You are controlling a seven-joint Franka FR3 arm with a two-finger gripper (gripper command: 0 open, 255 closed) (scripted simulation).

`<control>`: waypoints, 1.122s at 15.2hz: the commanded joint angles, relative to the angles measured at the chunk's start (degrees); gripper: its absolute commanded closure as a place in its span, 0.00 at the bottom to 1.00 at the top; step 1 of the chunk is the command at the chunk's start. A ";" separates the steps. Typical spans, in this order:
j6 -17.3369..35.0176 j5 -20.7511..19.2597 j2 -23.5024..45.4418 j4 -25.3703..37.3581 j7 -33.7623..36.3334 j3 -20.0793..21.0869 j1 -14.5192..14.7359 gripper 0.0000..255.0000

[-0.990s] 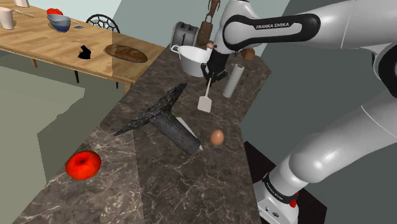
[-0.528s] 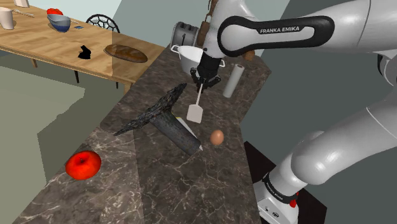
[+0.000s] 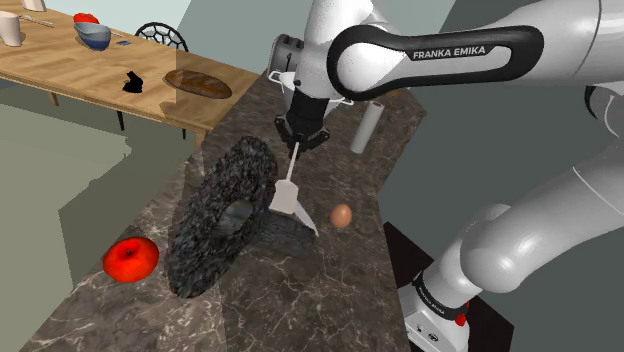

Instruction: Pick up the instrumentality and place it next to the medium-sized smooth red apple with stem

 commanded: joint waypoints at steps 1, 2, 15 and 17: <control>-0.14 0.02 1.04 1.08 3.13 1.95 1.07 1.00; -0.29 -0.01 1.55 1.68 4.64 2.90 1.60 1.00; 3.91 -2.21 7.93 3.01 15.45 9.15 4.91 1.00; 5.42 -2.55 8.52 2.00 15.78 9.26 4.91 1.00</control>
